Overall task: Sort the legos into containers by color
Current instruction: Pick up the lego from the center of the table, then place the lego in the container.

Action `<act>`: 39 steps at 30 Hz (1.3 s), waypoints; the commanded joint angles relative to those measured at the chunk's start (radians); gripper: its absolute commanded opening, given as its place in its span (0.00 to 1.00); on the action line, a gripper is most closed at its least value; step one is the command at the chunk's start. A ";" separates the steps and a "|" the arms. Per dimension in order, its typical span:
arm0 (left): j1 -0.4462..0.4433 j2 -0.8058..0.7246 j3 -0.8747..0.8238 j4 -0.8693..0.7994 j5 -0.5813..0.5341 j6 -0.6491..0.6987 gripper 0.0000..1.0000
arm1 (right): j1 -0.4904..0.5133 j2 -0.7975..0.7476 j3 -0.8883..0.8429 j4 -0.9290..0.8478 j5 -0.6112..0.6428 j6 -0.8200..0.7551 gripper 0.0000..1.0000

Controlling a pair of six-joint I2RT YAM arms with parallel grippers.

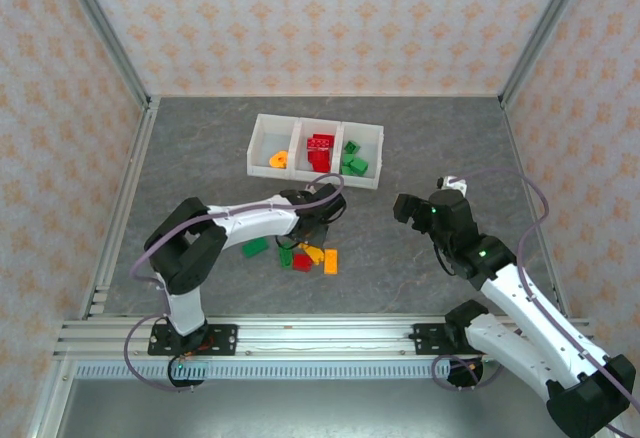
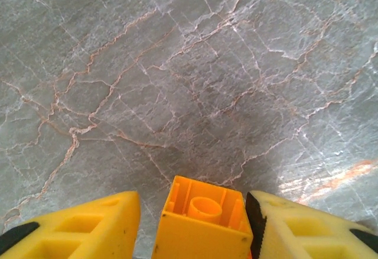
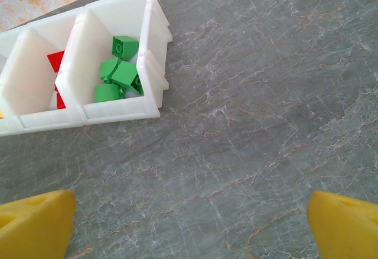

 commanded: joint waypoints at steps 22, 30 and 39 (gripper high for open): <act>0.191 -0.216 0.040 0.058 -0.201 -0.092 0.27 | 0.001 0.005 -0.007 0.012 0.022 -0.001 1.00; 0.362 -0.134 0.241 0.183 -0.225 0.089 0.27 | 0.001 0.002 -0.007 0.012 0.022 -0.003 1.00; 0.446 0.174 0.541 0.229 -0.294 0.172 0.27 | 0.001 -0.013 -0.009 0.015 0.021 -0.002 1.00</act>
